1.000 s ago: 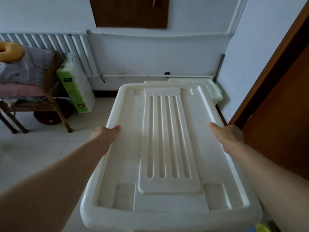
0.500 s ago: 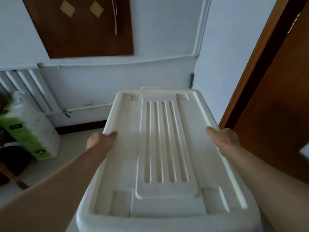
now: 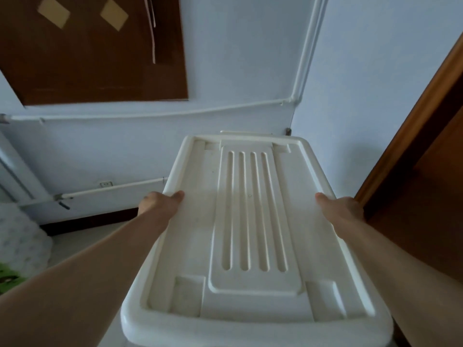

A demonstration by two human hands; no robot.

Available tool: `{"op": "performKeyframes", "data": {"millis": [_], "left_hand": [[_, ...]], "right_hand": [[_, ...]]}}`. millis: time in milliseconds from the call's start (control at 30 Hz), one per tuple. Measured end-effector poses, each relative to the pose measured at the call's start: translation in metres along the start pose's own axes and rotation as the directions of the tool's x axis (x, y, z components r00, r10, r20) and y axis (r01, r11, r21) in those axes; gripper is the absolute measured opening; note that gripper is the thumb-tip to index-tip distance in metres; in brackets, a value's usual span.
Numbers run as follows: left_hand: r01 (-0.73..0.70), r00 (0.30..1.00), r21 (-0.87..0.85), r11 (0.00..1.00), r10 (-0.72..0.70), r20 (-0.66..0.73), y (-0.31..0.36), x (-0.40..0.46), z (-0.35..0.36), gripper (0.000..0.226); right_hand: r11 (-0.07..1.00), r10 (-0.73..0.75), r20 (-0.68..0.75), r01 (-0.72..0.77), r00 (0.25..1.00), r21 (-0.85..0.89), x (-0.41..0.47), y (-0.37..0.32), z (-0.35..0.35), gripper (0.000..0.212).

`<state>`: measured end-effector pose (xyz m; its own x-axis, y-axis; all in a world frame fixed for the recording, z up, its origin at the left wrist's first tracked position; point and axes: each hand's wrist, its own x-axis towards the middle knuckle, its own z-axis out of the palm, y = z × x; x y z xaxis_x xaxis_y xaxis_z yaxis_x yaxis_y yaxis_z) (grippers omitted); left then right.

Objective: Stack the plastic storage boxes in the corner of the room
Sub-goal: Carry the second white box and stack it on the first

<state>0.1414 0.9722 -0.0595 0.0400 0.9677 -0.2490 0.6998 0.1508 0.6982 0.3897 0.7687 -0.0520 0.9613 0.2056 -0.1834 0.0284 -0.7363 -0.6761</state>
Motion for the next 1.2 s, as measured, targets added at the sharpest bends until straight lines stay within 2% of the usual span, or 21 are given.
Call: {"op": "performKeyframes", "data": {"millis": [200,433,633,967,1100,1200], "left_hand": [[-0.064,0.995,-0.020,0.998,0.065,0.080,0.053,0.133,0.012,0.067],[-0.175,0.967,0.102,0.979,0.151,0.207,0.113,0.263,0.043,0.072],[-0.247,0.925,0.151,0.957,0.186,0.330,0.170,0.343,0.111,0.074],[-0.322,0.866,0.206,0.924,0.200,0.459,0.247,0.450,0.223,0.074],[-0.391,0.822,0.228,0.892,0.227,0.522,0.275,0.500,0.265,0.075],[-0.455,0.776,0.233,0.860,0.254,0.578,0.290,0.532,0.293,0.076]], "right_hand": [[0.991,0.124,-0.051,-0.120,0.991,0.062,0.055,-0.067,0.068,0.059],[0.964,0.262,-0.171,-0.249,0.950,0.094,0.095,-0.125,0.127,0.066],[0.921,0.390,-0.247,-0.374,0.887,0.109,0.155,-0.139,0.160,0.066],[0.832,0.555,-0.271,-0.532,0.787,0.158,0.251,-0.169,0.217,0.073],[0.769,0.637,-0.267,-0.576,0.723,0.276,0.286,-0.174,0.257,0.078],[0.731,0.682,-0.273,-0.621,0.678,0.283,0.298,-0.183,0.282,0.078]]}}
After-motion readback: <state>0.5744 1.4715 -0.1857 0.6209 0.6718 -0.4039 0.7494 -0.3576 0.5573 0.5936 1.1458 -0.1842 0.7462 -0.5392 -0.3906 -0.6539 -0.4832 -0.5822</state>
